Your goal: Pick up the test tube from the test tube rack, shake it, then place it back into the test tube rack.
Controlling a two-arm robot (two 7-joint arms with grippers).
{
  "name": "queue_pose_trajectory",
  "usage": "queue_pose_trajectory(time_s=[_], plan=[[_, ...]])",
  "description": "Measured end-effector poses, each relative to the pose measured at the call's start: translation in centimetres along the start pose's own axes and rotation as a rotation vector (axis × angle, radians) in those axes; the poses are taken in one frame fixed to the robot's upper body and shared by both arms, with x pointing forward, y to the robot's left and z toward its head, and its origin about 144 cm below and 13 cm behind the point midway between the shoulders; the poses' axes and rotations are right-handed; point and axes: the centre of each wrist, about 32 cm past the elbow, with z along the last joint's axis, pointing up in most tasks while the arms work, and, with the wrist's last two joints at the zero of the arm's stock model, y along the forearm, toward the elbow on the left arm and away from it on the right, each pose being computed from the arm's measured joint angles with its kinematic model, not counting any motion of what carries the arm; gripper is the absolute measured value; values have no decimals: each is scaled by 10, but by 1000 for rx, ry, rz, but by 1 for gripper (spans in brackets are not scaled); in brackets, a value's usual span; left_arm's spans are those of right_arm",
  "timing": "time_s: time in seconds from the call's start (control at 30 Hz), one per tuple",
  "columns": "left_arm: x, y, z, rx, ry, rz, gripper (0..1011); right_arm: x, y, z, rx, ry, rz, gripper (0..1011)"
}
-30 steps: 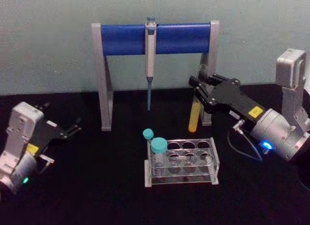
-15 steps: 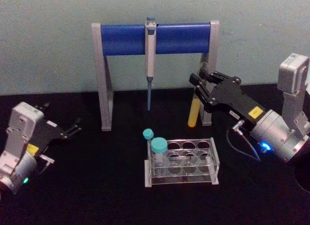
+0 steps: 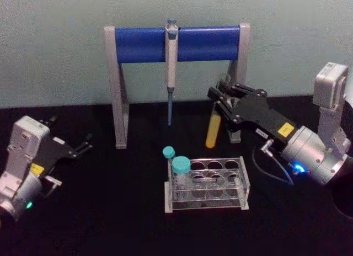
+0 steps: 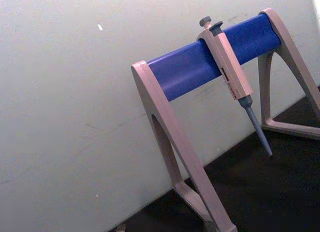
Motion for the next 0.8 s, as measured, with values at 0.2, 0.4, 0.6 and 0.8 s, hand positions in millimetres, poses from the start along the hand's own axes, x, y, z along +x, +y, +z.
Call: queue_pose_trajectory(time_s=[0.2,0.4,0.6,0.8], plan=[[0,0,0,0,0,0,1001,2,-1,2,5,34,64,235],[0,0,0,0,0,0,1001,5,-9,10,-15,67,107,235],[0,0,0,0,0,0,1001,13,-26,27,-74,78,135,235],[0,0,0,0,0,0,1001,18,-41,42,-141,14,76,235]])
